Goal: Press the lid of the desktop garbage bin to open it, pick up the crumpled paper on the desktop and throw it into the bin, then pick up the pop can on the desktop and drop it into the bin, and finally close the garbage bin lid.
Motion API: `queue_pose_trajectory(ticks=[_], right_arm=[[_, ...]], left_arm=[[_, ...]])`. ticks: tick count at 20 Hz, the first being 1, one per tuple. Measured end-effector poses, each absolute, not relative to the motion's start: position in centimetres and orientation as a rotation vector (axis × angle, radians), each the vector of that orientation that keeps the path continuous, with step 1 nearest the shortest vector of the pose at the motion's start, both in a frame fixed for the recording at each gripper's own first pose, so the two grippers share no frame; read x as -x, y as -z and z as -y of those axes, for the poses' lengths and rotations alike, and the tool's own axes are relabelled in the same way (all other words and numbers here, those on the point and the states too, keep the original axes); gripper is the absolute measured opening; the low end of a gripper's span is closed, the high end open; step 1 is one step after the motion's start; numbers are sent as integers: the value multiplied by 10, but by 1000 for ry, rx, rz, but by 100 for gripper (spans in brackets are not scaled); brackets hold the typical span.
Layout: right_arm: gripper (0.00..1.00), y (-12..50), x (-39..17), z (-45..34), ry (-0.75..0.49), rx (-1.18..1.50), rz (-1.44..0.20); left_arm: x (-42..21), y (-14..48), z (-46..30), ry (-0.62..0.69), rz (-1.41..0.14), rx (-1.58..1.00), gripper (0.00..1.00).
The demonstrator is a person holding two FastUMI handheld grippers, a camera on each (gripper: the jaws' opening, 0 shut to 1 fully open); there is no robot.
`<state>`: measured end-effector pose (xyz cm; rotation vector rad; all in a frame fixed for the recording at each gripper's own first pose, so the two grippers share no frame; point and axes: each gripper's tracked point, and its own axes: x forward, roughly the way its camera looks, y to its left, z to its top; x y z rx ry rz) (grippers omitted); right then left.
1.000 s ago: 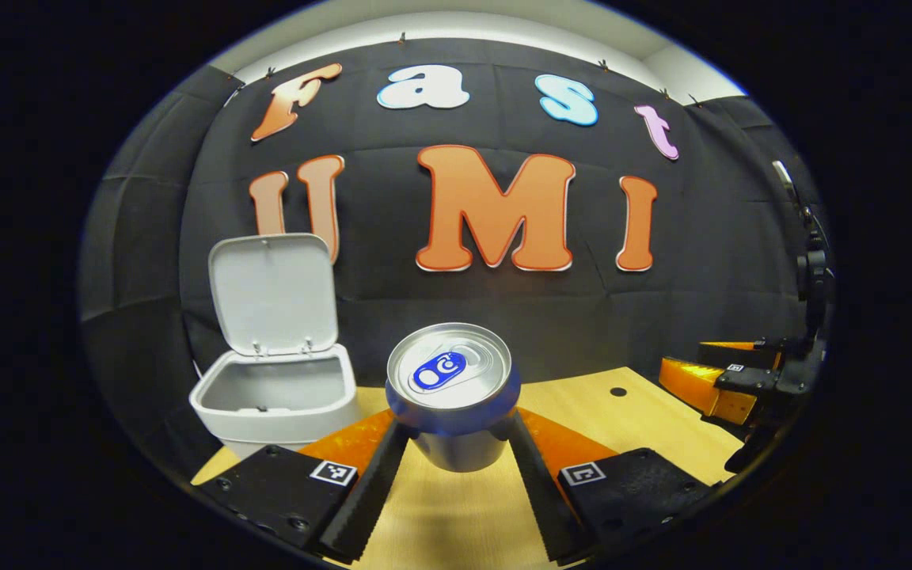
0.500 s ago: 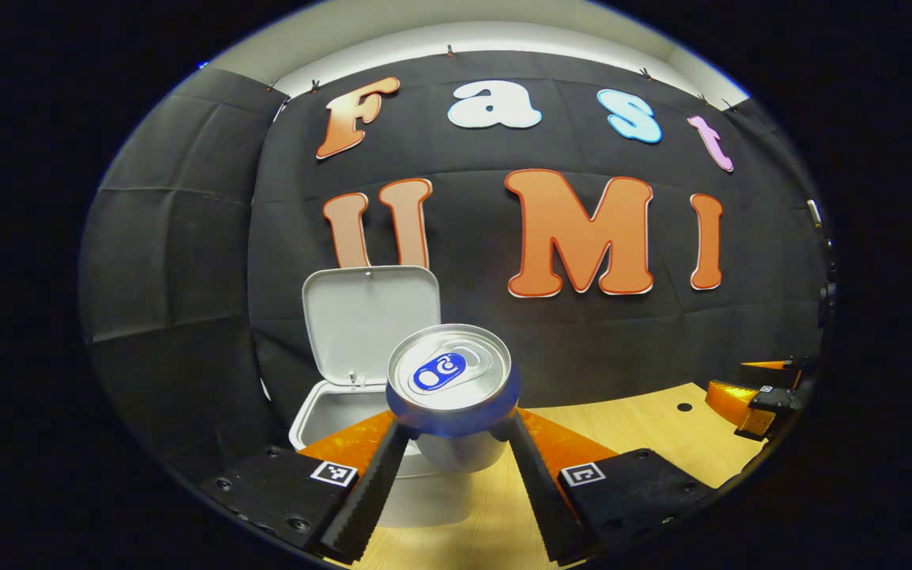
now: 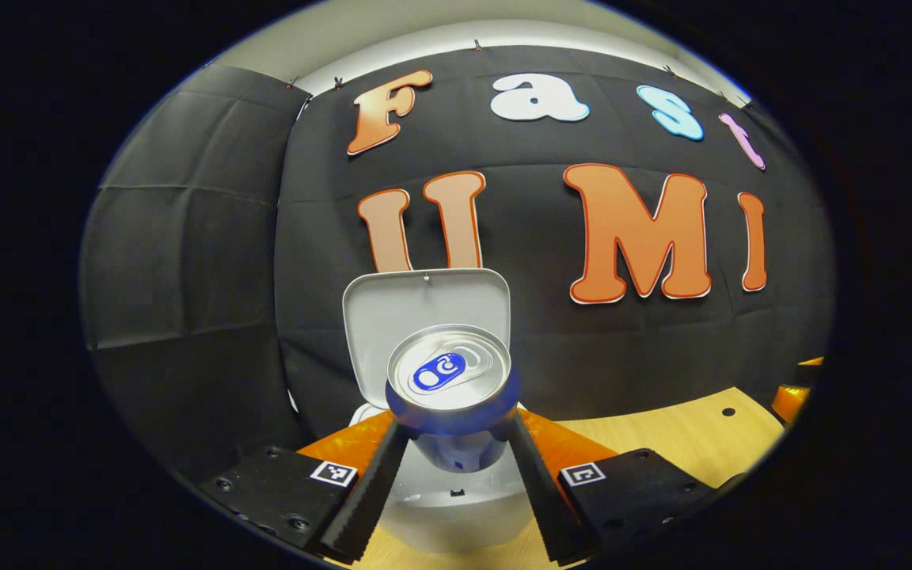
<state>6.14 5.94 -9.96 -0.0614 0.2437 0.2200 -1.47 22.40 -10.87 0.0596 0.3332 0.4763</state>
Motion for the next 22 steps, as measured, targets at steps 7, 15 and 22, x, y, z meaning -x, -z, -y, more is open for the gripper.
queue_pose_trajectory(ticks=[7,15,22], right_arm=[[88,97,-58,-57,-204,76,-244],[88,100,-48,-42,-181,79,-250],[88,98,-44,-32,-165,79,-249]], left_arm=[[-13,131,-240,-480,-337,-42,78],[-15,170,-253,-497,-375,-19,78],[-14,170,-253,-512,-350,-13,84]])
